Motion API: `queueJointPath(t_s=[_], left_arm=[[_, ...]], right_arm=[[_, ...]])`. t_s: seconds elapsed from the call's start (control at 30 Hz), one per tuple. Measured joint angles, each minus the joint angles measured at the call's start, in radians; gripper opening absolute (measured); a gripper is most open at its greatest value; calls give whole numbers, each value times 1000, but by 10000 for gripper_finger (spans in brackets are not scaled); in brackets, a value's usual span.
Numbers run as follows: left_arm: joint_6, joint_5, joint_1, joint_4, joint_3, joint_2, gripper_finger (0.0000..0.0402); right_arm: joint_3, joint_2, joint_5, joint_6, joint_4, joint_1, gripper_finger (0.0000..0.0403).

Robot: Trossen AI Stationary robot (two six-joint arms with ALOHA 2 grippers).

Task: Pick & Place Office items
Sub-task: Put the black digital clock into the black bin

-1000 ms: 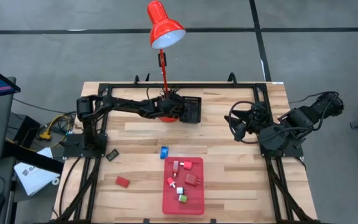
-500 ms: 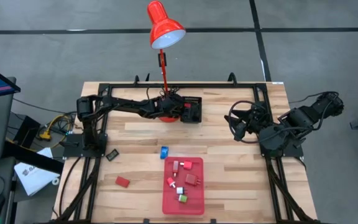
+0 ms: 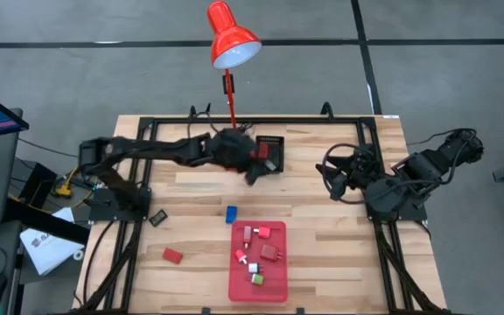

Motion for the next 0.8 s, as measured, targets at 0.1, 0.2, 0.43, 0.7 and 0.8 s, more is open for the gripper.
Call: queueJointPath(t_s=[0.1,0.2,0.43,0.7,0.8], left_arm=[[56,-4,-53,-213,-4,-73,216],[93,-54,-115,-470,-21,-115,209],[94,-66,-278,-752,-133,-200,207],[-415,-127,-377,-1032,-286,-319,238],[-542,-115,-406,-1089,-333,-374,248]], right_arm=[[0,0,2,-2,-4,-1,229],[0,1,7,-2,-9,0,229],[0,1,11,-2,-12,0,229],[0,1,13,1,0,6,229],[0,1,19,0,0,6,229]])
